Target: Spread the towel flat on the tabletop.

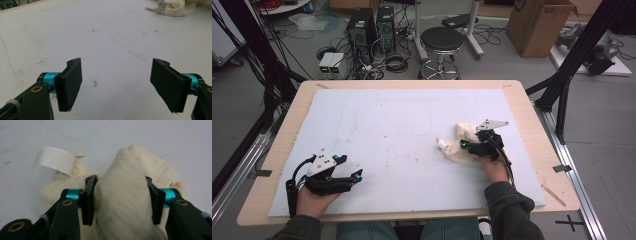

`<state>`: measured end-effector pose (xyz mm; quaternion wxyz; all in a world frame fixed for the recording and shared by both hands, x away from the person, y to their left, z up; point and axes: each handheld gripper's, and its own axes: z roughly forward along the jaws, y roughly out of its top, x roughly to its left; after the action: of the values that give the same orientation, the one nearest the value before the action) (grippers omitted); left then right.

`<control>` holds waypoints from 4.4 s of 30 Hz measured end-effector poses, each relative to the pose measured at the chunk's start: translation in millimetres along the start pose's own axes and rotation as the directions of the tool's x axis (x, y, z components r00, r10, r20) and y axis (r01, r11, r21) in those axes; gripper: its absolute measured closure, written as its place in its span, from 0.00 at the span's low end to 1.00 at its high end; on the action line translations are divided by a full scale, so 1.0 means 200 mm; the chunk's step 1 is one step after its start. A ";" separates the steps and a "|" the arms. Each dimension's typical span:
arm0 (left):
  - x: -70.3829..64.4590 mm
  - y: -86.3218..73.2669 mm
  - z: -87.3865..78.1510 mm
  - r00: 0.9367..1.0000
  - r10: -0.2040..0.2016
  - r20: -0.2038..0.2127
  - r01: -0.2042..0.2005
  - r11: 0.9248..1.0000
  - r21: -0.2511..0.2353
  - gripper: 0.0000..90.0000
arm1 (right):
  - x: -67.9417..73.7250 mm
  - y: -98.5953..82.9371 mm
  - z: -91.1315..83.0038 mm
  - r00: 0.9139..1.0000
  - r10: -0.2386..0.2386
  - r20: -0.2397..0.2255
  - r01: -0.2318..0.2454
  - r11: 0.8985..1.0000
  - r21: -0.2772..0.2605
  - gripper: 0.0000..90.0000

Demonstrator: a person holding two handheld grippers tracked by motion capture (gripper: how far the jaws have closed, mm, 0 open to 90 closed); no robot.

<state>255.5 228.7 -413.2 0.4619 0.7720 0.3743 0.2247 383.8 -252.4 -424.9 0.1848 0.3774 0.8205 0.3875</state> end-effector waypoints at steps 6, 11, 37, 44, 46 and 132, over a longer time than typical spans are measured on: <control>0.00 0.00 0.00 1.000 0.001 0.000 -0.001 1.000 0.002 0.29 | -0.01 -0.01 0.01 1.000 0.013 -0.012 -0.012 1.000 0.024 0.79; 0.00 0.00 0.00 1.000 -0.003 0.000 0.003 1.000 0.000 0.29 | 0.00 0.00 -0.01 1.000 0.011 -0.029 -0.010 1.000 0.023 0.85; 0.01 0.00 -0.01 1.000 -0.009 -0.006 0.008 1.000 -0.011 0.29 | 0.29 0.28 -0.08 0.978 -0.091 -0.190 0.065 0.988 -0.138 0.87; 0.01 0.00 -0.01 1.000 -0.012 -0.007 0.011 1.000 -0.014 0.29 | 0.40 0.36 -0.04 0.961 -0.132 -0.243 0.093 0.982 -0.166 0.87; 0.01 0.00 -0.01 1.000 -0.010 -0.007 0.010 1.000 -0.013 0.29 | 0.43 0.38 -0.02 0.957 -0.141 -0.253 0.098 0.980 -0.174 0.87; -0.21 0.14 0.55 0.984 0.152 0.095 -0.169 0.964 0.205 0.99 | 0.33 -0.14 -0.02 0.875 -0.232 -0.425 0.258 0.966 0.005 0.97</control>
<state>315.4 128.0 -440.9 0.3715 0.8529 0.3140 0.1897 326.3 -215.5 -445.3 0.0393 0.1836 0.8935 0.4078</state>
